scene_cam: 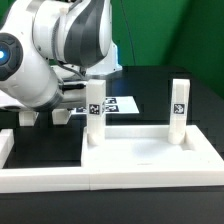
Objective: Assemble desk
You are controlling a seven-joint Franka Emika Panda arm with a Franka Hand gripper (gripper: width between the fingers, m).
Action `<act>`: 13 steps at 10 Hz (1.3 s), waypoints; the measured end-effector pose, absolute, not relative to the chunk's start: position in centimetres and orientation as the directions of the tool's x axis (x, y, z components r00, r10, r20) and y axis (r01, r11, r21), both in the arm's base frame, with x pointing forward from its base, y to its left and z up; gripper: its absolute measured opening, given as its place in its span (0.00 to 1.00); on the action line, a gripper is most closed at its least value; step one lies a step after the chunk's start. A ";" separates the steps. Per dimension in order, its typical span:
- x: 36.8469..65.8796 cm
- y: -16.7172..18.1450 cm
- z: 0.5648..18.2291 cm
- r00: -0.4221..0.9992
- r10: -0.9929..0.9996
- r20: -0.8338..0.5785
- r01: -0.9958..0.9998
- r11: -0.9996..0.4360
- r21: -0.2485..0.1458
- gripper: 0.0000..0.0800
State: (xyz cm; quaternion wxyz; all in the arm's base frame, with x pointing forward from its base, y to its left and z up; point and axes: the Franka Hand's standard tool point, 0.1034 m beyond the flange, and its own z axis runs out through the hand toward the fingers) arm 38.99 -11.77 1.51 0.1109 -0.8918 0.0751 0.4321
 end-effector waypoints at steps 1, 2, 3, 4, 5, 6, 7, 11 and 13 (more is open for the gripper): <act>39.0 -11.8 1.5 0.615 -0.038 -0.787 -0.230 -0.964 -0.133 0.36; 39.0 -11.8 1.5 0.616 -0.038 -0.787 -0.230 -0.964 -0.133 0.36; 39.3 -11.7 2.1 0.621 -0.037 -0.783 -0.229 -0.964 -0.137 0.36; 39.7 -11.5 3.6 0.623 -0.030 -0.782 -0.231 -0.962 -0.148 0.36; 40.5 -10.9 6.5 0.628 -0.010 -0.778 -0.224 -0.960 -0.168 0.36; 41.1 -10.4 8.5 0.643 -0.008 -0.765 -0.222 -0.959 -0.176 0.36; 41.2 -9.7 10.2 0.645 -0.016 -0.764 -0.232 -0.957 -0.175 0.36; 42.3 -6.3 13.8 0.657 -0.041 -0.753 -0.224 -0.964 -0.143 0.36; 42.3 -6.3 13.7 0.656 -0.041 -0.754 -0.224 -0.964 -0.143 0.36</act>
Offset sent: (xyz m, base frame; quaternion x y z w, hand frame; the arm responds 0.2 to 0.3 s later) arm 0.0030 -0.0029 0.0456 -0.0095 -0.0179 -0.0102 0.9997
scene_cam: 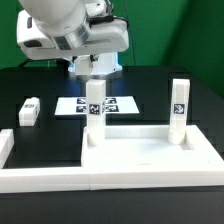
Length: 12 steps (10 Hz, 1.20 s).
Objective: Assemble desk
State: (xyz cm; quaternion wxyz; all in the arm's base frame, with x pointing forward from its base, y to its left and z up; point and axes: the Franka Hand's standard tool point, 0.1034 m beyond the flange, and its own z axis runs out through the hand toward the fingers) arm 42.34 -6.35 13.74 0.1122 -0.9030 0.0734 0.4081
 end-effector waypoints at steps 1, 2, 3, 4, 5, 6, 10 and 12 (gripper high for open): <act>42.3 -6.3 13.7 0.656 -0.041 -0.754 -0.224 -0.964 -0.143 0.36; 42.6 -5.7 14.2 0.649 -0.062 -0.758 -0.236 -0.964 -0.122 0.36; 43.9 -3.7 15.8 0.664 -0.051 -0.746 -0.211 -0.970 -0.122 0.36; 45.2 -2.6 17.5 0.676 -0.028 -0.737 -0.185 -0.974 -0.132 0.36; 46.4 -2.2 18.6 0.689 -0.022 -0.724 -0.172 -0.976 -0.134 0.36; 47.1 -2.2 19.1 0.700 -0.020 -0.714 -0.166 -0.977 -0.135 0.36; 47.1 -2.1 18.8 0.705 -0.022 -0.709 -0.164 -0.977 -0.133 0.36; 49.2 -0.2 20.3 0.747 0.017 -0.664 -0.102 -0.985 -0.139 0.36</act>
Offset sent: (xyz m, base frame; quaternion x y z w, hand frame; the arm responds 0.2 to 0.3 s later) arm 0.0452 0.0504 0.0660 -0.0147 -0.0158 0.0091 0.9997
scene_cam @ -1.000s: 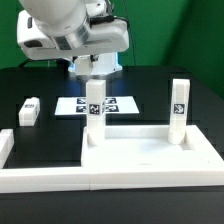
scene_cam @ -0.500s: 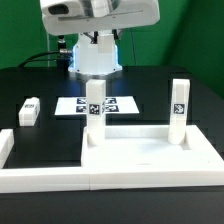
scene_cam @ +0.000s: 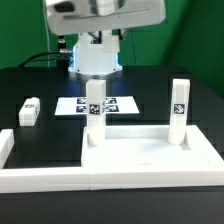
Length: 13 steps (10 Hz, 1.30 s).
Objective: Assemble desk
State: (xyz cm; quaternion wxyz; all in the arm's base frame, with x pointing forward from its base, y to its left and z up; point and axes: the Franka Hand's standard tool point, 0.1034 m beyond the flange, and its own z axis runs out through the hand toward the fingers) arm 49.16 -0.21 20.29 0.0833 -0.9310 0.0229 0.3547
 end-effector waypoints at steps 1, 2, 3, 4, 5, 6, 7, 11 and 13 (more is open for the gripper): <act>50.3 0.0 21.5 0.764 0.031 -0.645 -0.083 -0.986 -0.145 0.36; 51.2 -0.2 22.4 0.770 0.046 -0.637 -0.059 -0.988 -0.143 0.36; 51.4 -0.2 22.0 0.777 0.043 -0.628 -0.060 -0.988 -0.141 0.36; 51.5 -0.3 21.8 0.787 0.040 -0.616 -0.060 -0.988 -0.140 0.36; 51.5 -0.3 21.8 0.787 0.039 -0.616 -0.060 -0.988 -0.140 0.36; 51.6 -0.3 21.7 0.788 0.038 -0.615 -0.060 -0.989 -0.138 0.36; 52.7 0.2 21.7 0.816 0.024 -0.578 -0.062 -0.990 -0.128 0.36; 58.5 4.3 22.1 0.938 -0.016 -0.347 -0.045 -0.996 -0.077 0.36; 59.1 4.0 22.3 0.981 -0.033 -0.191 -0.050 -0.995 -0.085 0.36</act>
Offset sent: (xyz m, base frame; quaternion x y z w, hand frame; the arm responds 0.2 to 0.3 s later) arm 0.0000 0.0000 0.0000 0.0000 0.0650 0.0000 0.9979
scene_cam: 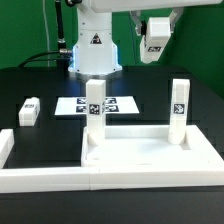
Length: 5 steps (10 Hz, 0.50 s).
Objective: Assemble desk
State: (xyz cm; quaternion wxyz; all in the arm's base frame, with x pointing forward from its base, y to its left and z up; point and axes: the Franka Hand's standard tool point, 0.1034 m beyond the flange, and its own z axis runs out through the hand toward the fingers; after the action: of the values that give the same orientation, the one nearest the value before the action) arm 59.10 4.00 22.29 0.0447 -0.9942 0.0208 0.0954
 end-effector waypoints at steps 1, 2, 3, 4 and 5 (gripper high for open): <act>59.1 4.2 22.0 0.990 -0.051 -0.130 -0.065 -0.992 -0.107 0.36; 59.1 4.3 21.2 0.995 -0.085 -0.056 -0.093 -0.984 -0.150 0.36; 59.5 4.5 20.6 0.994 -0.112 -0.003 -0.111 -0.972 -0.205 0.36; 60.3 5.0 20.1 0.991 -0.129 0.045 -0.115 -0.964 -0.242 0.36; 61.3 5.8 19.8 0.981 -0.145 0.127 -0.114 -0.968 -0.225 0.36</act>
Offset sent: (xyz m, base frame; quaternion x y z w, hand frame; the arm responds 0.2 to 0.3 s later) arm 0.0242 0.0372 -0.0181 0.1967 0.1341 0.0118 0.9712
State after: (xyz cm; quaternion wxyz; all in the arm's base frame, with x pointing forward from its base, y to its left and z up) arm 61.28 5.78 19.84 0.1089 -0.9893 0.0656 -0.0713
